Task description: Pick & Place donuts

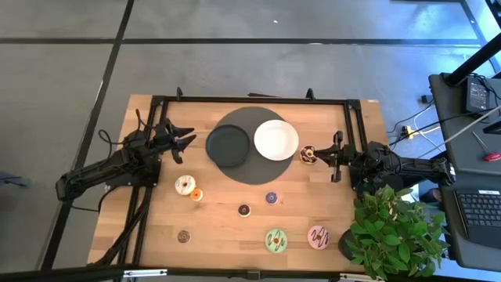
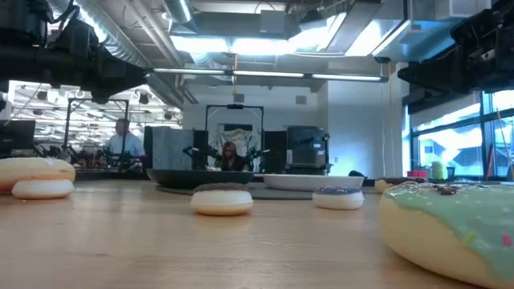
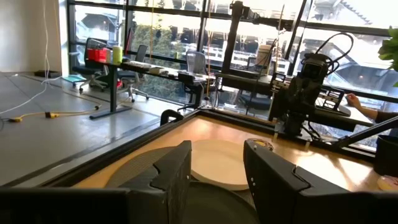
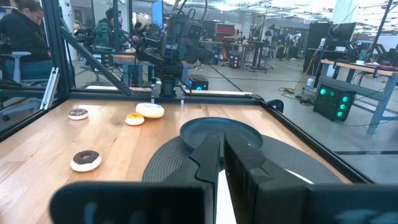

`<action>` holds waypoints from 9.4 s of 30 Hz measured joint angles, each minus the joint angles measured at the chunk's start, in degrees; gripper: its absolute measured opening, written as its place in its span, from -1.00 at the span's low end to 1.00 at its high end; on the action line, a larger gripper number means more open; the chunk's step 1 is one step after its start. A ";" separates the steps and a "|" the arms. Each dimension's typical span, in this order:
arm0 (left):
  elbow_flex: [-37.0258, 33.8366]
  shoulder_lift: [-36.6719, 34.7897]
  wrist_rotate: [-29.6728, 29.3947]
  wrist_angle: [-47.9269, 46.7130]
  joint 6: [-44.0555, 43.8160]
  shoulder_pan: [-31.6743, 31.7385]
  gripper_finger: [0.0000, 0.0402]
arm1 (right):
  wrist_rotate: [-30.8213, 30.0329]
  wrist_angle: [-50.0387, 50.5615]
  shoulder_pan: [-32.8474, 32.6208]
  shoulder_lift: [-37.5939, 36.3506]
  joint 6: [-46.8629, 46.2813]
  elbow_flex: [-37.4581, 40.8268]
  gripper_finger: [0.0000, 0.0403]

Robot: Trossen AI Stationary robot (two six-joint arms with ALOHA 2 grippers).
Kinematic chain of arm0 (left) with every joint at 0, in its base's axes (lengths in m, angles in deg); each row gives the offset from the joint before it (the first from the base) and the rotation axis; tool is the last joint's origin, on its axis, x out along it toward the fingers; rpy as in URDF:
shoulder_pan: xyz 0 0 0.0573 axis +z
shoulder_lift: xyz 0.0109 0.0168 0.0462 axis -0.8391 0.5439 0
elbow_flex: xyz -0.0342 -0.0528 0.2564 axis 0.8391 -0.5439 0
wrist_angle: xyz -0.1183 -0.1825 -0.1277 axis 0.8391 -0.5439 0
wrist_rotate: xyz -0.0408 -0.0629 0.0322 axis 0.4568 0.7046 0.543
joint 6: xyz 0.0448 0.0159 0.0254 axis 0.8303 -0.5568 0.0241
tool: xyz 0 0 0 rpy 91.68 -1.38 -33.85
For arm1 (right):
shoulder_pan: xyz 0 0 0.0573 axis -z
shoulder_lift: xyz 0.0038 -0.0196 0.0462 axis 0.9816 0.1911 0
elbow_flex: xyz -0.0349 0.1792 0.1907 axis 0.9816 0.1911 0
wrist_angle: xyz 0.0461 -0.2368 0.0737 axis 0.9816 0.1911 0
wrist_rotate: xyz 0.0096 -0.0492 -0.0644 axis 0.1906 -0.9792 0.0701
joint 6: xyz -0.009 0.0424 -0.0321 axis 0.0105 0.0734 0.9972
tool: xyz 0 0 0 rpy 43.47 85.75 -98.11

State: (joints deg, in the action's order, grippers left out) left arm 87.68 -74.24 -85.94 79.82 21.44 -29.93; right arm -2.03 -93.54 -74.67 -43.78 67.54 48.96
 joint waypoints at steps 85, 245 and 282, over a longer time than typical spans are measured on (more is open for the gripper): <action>0.00 0.00 -0.02 0.09 -0.18 -0.02 -0.29 | 0.02 -1.39 0.00 0.02 -10.63 0.00 -0.86; 0.01 0.01 -4.37 -0.06 -14.99 -0.02 -0.29 | -14.94 13.16 18.76 94.85 -12.00 -53.33 -0.23; 0.01 0.04 2.92 0.16 -14.88 -0.01 0.07 | -3.04 11.73 7.67 45.74 -15.03 -21.46 -0.20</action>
State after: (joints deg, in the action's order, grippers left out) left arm 87.68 -74.20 -83.02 79.98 6.56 -29.94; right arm -5.07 -81.81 -66.99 1.97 52.51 27.50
